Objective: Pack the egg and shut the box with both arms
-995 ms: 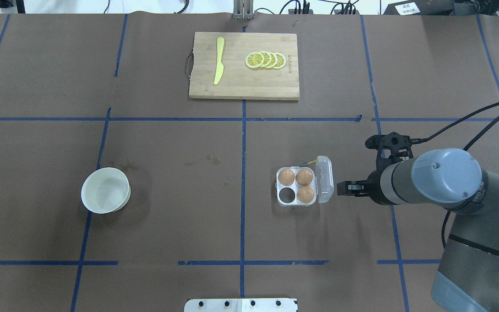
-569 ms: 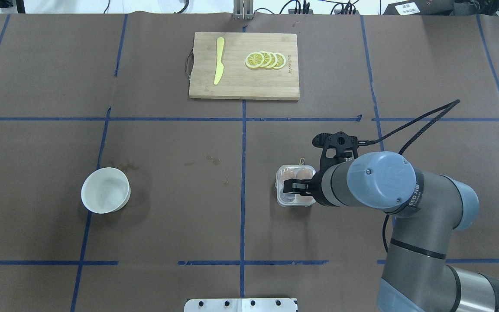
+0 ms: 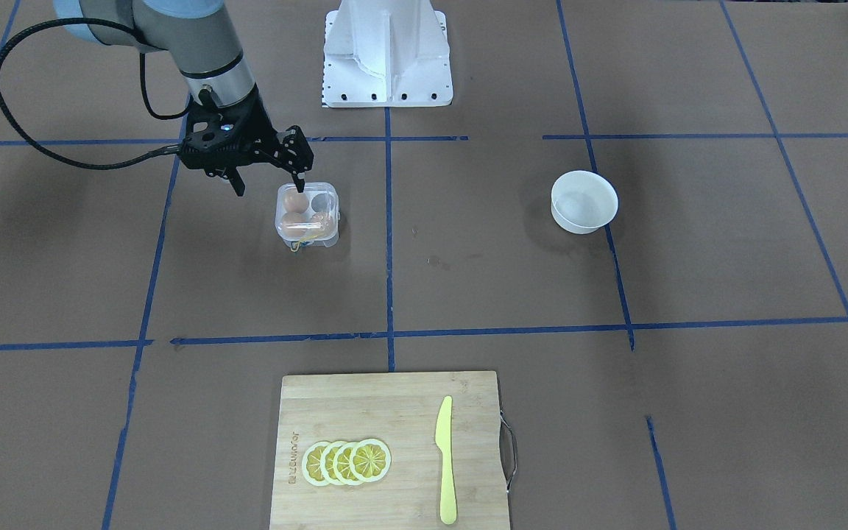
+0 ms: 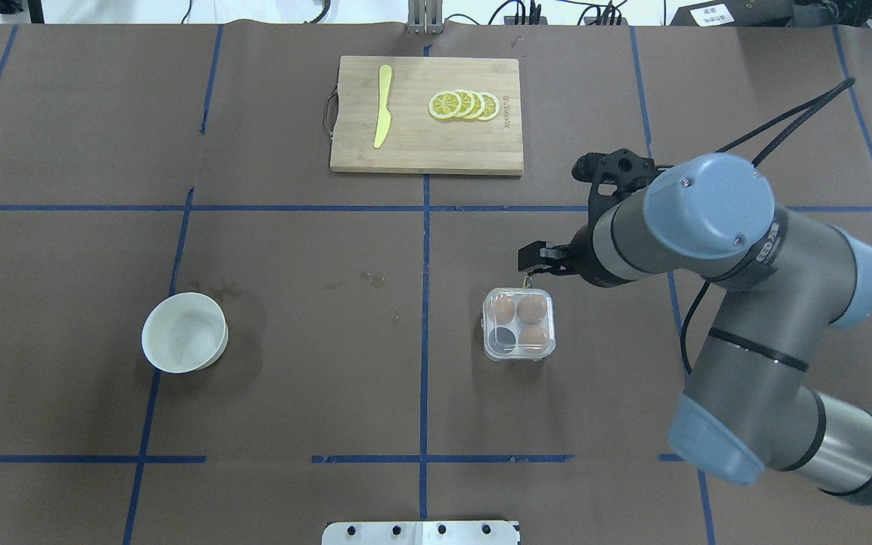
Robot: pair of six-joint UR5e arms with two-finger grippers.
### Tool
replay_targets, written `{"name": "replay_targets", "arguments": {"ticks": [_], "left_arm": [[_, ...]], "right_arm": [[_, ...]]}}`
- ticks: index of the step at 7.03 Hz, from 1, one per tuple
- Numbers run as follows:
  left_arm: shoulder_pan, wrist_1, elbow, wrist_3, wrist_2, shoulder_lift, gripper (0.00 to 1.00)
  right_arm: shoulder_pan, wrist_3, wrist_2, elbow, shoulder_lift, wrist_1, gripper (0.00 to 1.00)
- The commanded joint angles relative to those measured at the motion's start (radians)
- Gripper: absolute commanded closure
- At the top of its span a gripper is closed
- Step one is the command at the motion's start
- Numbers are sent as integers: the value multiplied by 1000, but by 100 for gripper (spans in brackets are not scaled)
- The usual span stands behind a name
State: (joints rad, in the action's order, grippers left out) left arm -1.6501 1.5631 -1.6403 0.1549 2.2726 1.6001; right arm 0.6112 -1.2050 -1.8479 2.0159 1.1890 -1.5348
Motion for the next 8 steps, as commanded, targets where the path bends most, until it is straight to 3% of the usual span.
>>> {"name": "replay_targets", "arguments": {"ticks": [1, 5, 8], "left_arm": [[1, 2, 2, 0, -2, 0, 0], [3, 5, 2, 2, 1, 8, 0], [3, 5, -1, 2, 1, -3, 0]], "right_arm": [[199, 277, -168, 7, 97, -25, 0], [655, 975, -378, -58, 380, -27, 0], [861, 1260, -363, -150, 555, -14, 0]]}}
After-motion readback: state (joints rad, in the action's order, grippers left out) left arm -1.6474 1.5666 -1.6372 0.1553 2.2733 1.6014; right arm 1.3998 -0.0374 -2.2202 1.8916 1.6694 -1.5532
